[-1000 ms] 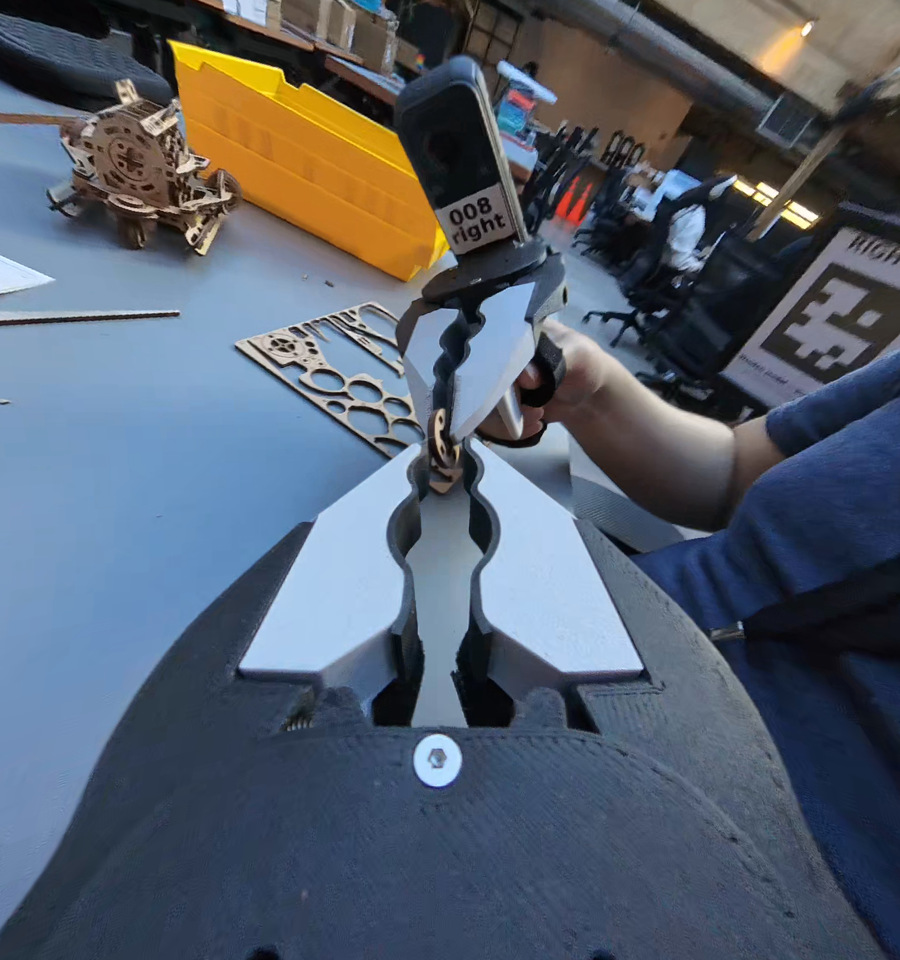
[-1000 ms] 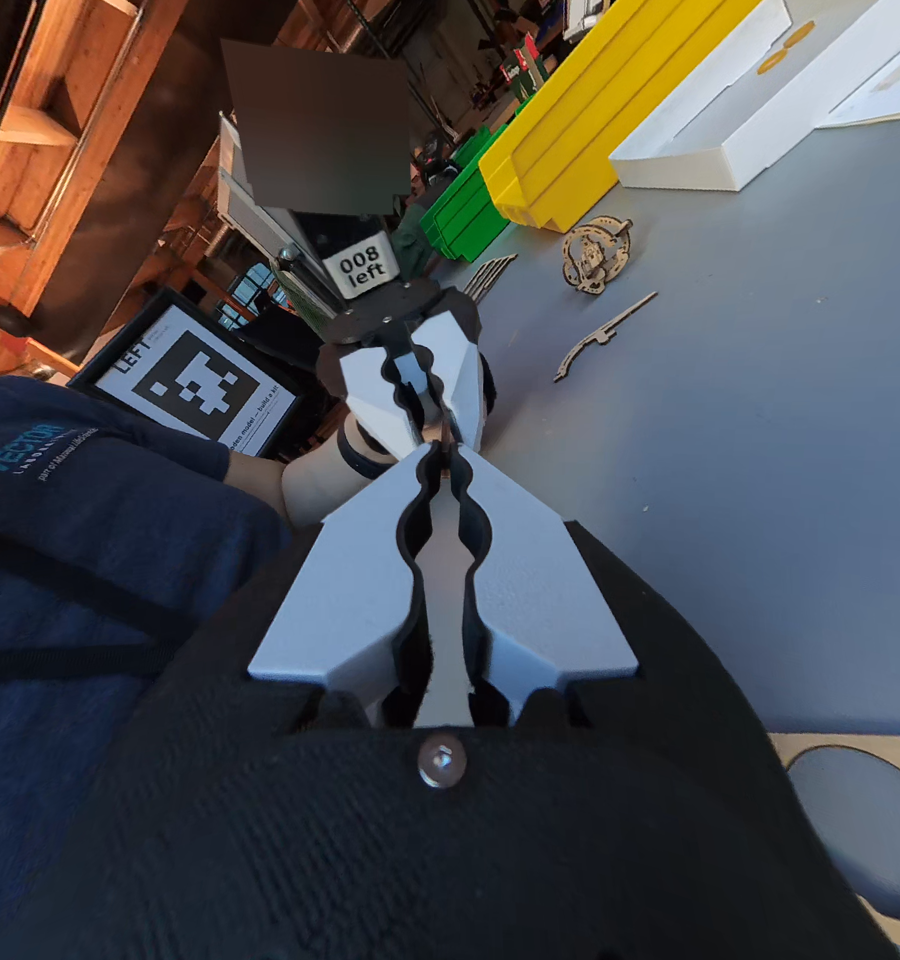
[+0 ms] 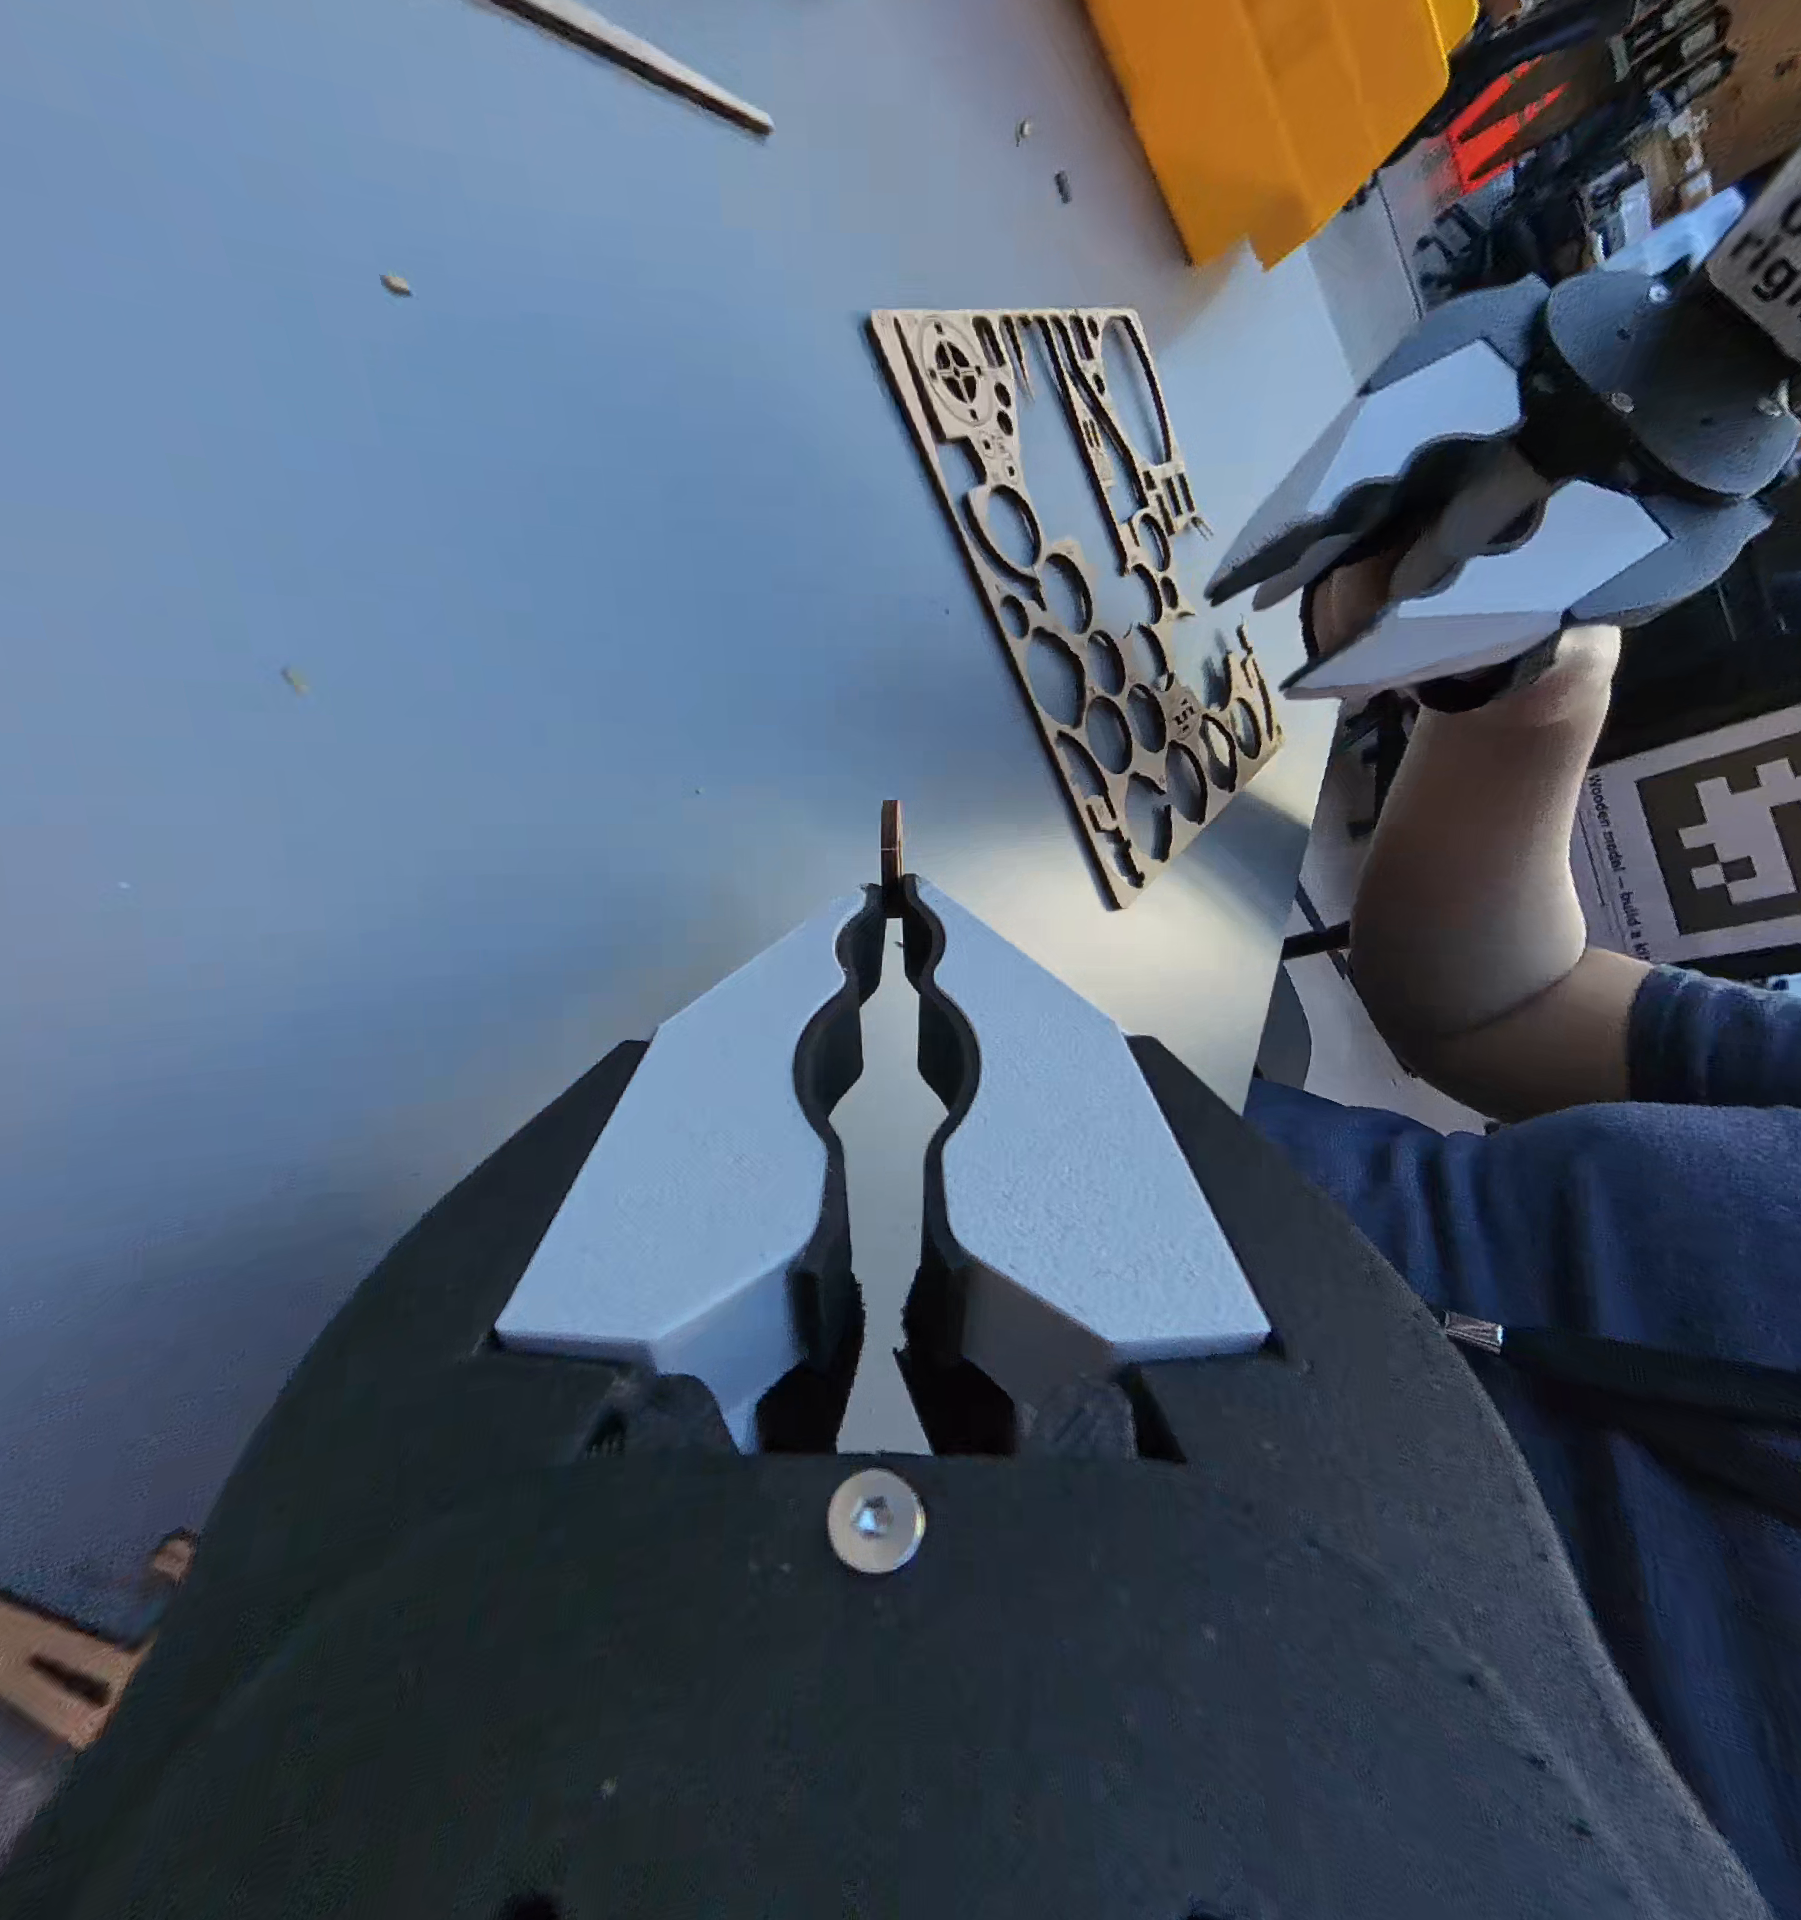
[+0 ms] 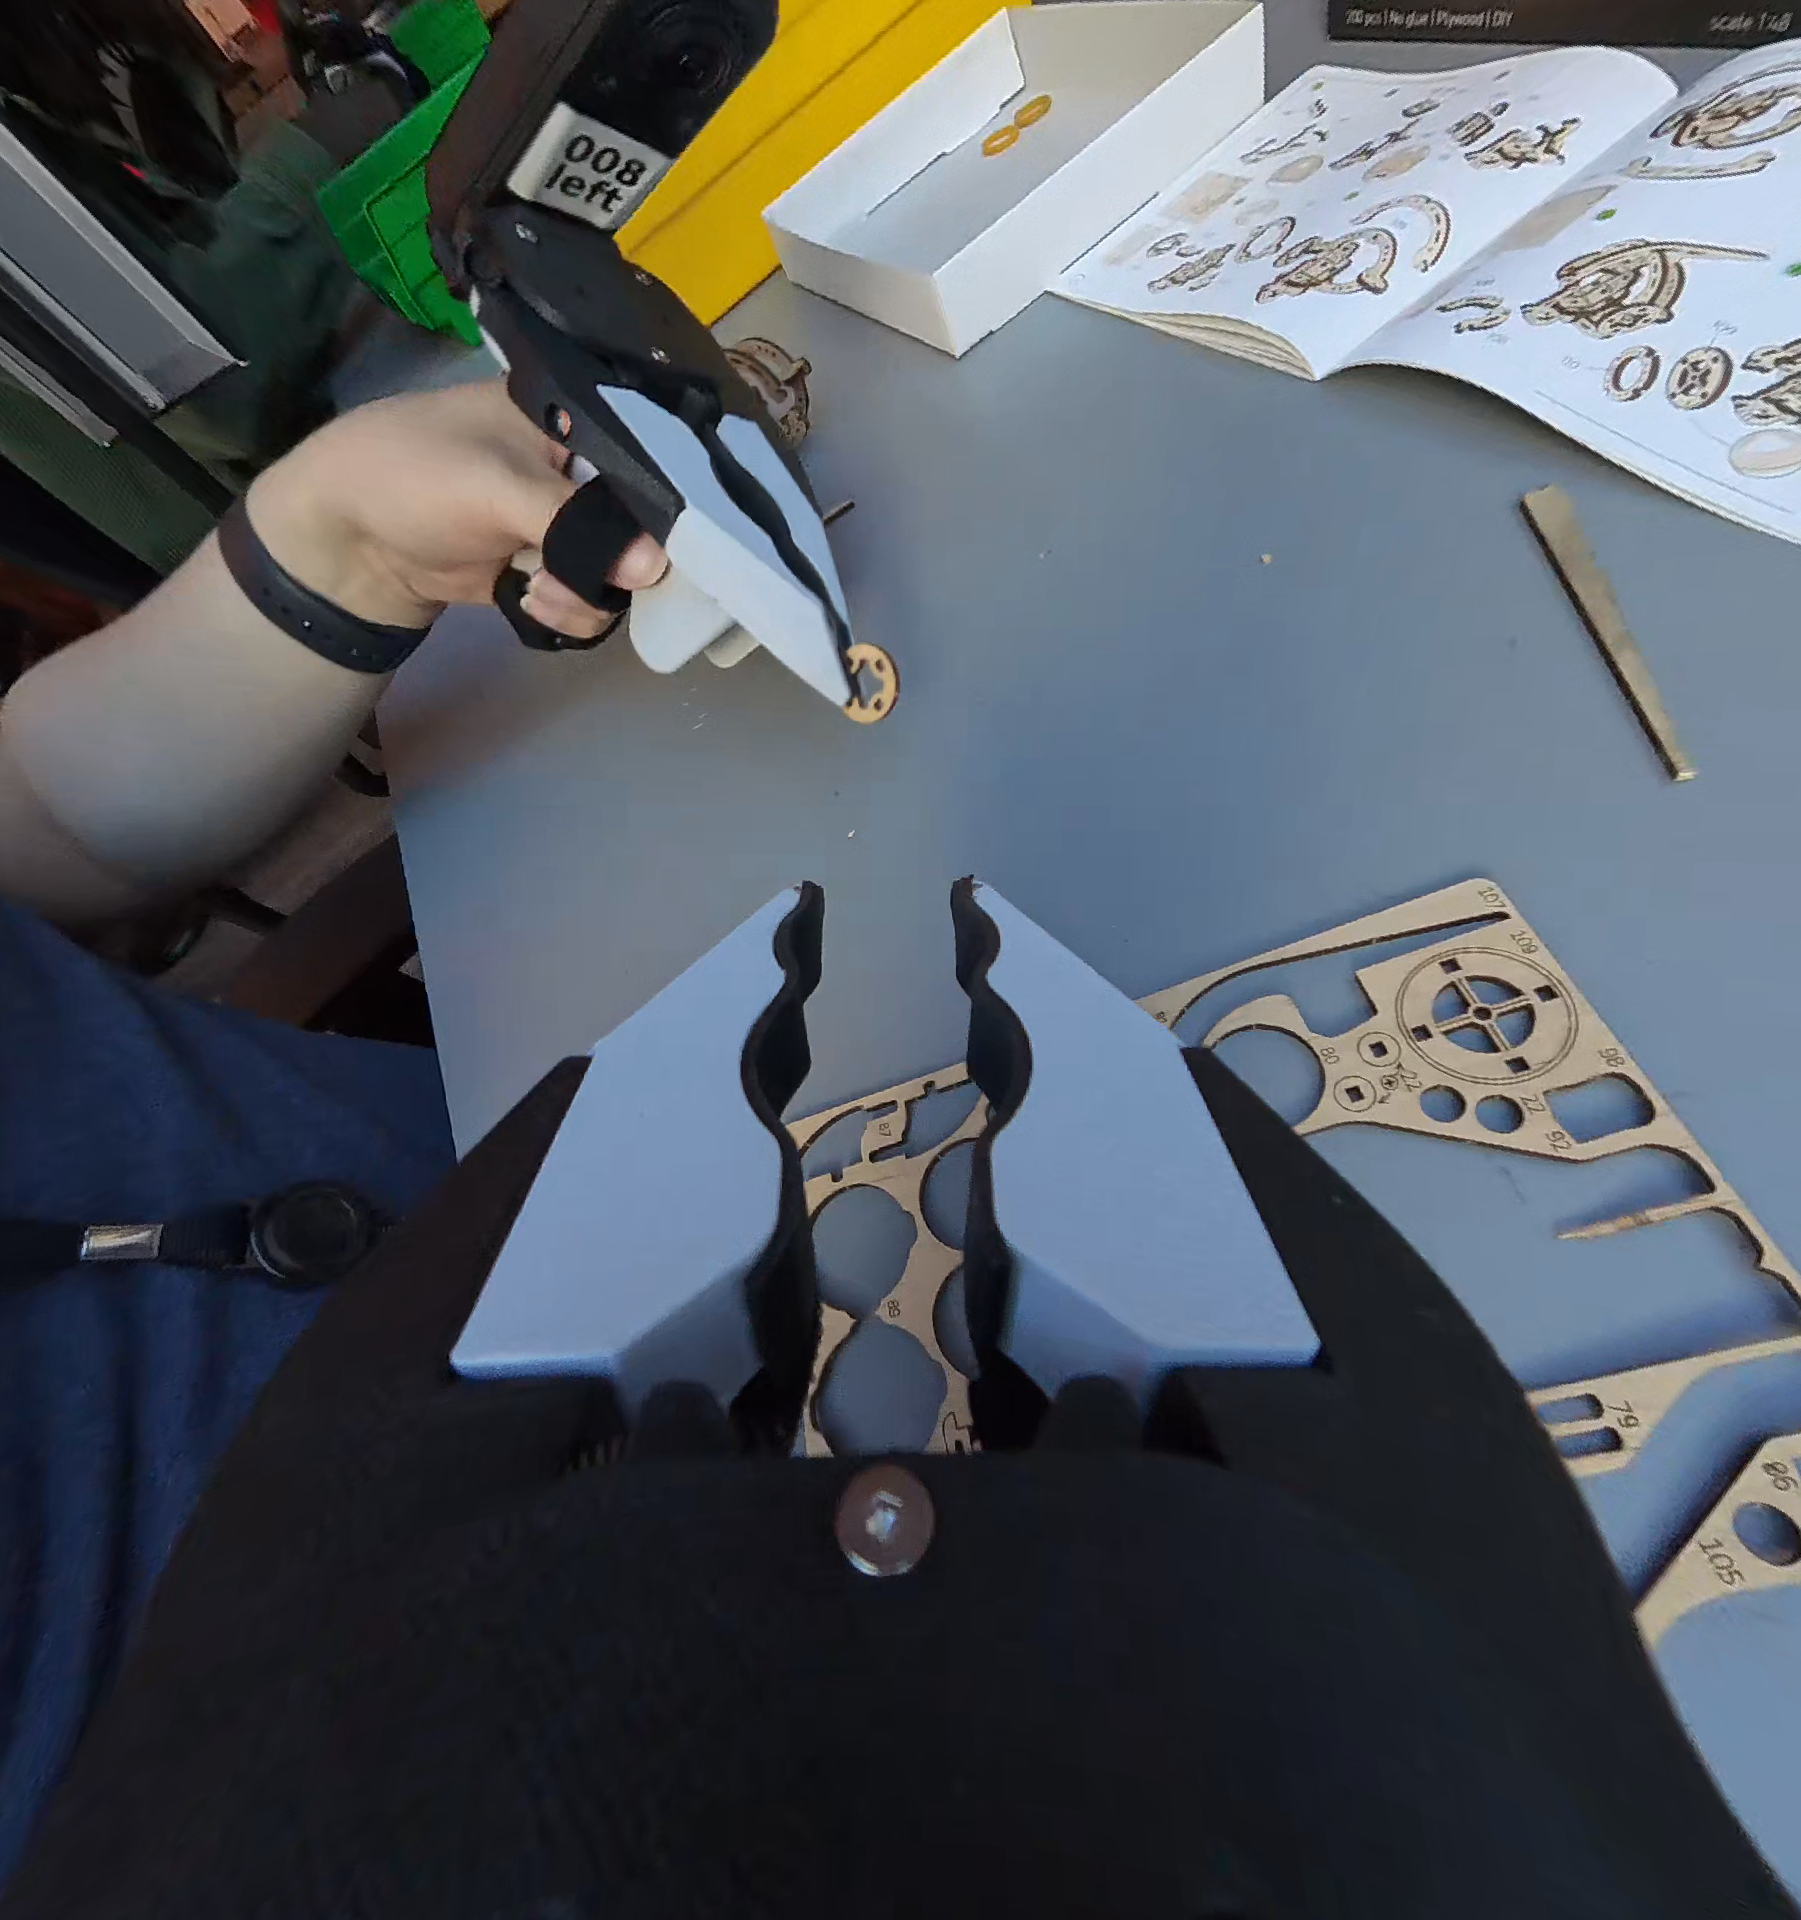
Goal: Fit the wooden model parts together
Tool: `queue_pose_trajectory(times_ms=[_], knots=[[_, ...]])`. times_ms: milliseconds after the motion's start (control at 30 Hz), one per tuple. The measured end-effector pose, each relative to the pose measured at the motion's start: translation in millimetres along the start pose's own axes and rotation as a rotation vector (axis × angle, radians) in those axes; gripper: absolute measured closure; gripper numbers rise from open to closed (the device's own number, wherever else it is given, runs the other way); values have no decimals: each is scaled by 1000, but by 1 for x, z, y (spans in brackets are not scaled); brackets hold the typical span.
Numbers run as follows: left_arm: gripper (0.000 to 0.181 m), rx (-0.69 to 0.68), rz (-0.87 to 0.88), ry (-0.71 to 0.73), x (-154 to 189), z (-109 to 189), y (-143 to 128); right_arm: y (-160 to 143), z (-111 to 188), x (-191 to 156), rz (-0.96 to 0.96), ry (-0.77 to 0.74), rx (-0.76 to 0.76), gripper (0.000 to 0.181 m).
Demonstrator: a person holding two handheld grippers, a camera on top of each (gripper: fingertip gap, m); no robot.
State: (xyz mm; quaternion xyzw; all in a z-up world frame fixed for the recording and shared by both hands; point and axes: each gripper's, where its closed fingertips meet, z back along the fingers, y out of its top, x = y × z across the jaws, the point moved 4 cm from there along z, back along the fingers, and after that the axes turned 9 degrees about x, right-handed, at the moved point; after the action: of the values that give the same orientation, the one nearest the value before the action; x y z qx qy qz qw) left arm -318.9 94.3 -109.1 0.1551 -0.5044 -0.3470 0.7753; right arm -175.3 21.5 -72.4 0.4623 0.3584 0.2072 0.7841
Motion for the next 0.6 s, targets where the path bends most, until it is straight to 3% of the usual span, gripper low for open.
queue_pose_trajectory(times_ms=[200,300,600], knots=[[180,-114,50,125,-20,1,4,-13,8,-2,-46,-1,36,156],[180,-197,102,100,-19,-4,-3,-22,20,3,-54,-56,17,155],[172,-168,161,79,-22,-9,0,-34,72,13,-28,-205,58,156]])
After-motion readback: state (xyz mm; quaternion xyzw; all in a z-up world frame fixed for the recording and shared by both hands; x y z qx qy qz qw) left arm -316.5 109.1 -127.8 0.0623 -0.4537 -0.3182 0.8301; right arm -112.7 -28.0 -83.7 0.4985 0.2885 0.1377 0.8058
